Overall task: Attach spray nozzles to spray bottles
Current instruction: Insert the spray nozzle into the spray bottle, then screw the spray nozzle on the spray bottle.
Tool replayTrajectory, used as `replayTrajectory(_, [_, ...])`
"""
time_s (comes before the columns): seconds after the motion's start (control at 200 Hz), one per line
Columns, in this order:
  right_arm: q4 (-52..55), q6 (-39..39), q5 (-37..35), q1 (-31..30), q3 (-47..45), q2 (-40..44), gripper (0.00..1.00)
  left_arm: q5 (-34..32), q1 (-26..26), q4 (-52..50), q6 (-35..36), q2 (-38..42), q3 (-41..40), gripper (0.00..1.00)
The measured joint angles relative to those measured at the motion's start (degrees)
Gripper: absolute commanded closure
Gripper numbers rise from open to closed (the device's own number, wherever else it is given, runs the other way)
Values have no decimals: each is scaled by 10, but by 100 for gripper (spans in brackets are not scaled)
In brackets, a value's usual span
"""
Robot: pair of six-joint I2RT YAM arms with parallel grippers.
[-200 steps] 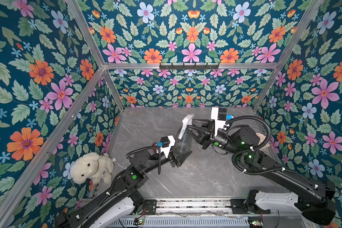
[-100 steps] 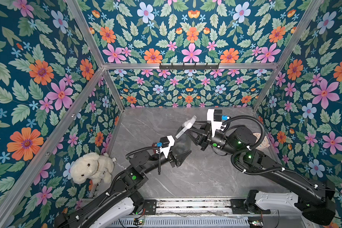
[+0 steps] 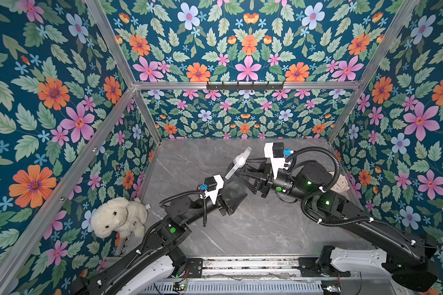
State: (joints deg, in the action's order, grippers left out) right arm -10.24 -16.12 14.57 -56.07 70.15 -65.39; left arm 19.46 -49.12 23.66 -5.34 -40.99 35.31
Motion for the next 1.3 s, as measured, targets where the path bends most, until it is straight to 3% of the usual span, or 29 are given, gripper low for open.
replayTrajectory(0.28, [132,31,-10,2,28,56,34,19,10,21,0,10,-8,100])
replayTrajectory(0.47, [208,68,-15,3,104,61,41,48,21,26,-3,-2,-13,100])
replayTrajectory(0.76, [296,103,-18,3,211,-6,56,75,26,34,-9,-9,-14,100])
replayTrajectory(1.07, [347,118,-18,2,315,-66,60,83,28,35,-11,-23,-14,100])
replayTrajectory(1.3, [382,117,-51,2,330,-81,61,83,29,37,-11,-22,-14,100])
